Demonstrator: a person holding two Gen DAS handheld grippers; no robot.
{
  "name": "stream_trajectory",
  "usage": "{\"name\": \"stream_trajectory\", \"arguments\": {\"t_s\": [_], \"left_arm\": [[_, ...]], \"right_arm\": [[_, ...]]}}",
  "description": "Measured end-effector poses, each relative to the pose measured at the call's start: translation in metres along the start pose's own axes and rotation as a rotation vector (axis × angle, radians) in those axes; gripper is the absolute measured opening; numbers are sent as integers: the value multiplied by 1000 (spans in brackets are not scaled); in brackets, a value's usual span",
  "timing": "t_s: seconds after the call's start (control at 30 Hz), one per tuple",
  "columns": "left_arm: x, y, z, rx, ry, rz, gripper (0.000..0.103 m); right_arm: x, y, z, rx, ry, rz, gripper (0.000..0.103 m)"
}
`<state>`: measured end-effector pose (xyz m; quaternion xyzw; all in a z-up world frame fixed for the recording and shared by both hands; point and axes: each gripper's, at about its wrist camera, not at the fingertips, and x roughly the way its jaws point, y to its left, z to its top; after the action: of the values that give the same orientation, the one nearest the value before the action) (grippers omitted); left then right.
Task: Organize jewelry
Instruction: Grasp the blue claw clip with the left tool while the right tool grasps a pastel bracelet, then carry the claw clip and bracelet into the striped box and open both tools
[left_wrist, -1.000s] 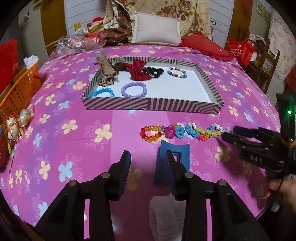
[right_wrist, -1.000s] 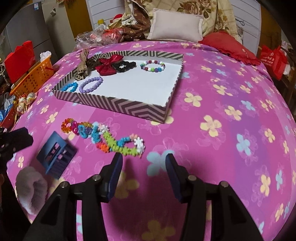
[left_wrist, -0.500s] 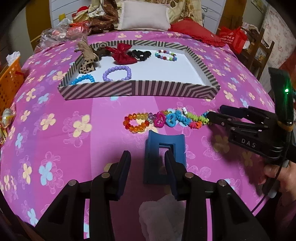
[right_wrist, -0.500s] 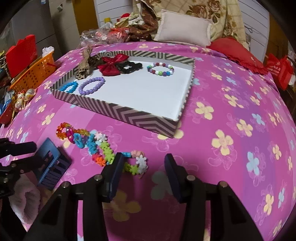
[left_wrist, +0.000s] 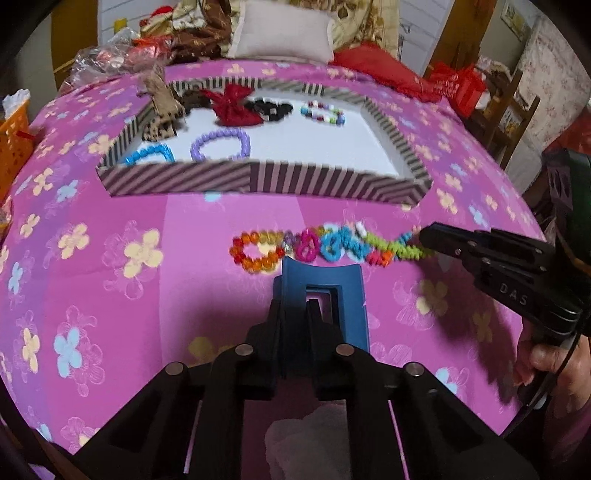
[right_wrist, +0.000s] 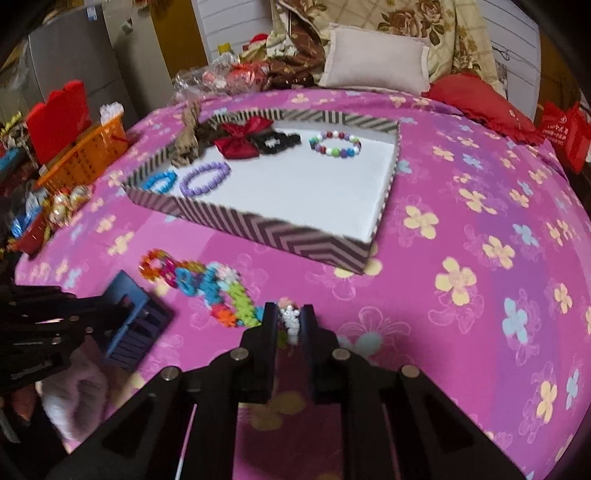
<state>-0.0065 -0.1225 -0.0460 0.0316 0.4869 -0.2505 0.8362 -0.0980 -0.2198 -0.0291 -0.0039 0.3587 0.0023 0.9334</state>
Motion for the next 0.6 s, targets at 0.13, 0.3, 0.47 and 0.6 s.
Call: {"name": "stream_trajectory", "arguments": {"t_s": [0.13, 0.3, 0.47, 0.6], "left_arm": [[-12, 3, 7, -13, -42, 4, 12], [-26, 7, 15, -22, -75, 11, 12], [-38, 11, 29, -30, -101, 21, 12], [-44, 15, 45, -39, -120, 23, 12]], "right_arm": [[-18, 4, 9, -6, -39, 15, 12], [-37, 10, 21, -19, -81, 28, 12], [-56, 13, 35, -39, -119, 25, 12], [-68, 9, 49, -36, -148, 18, 12]]}}
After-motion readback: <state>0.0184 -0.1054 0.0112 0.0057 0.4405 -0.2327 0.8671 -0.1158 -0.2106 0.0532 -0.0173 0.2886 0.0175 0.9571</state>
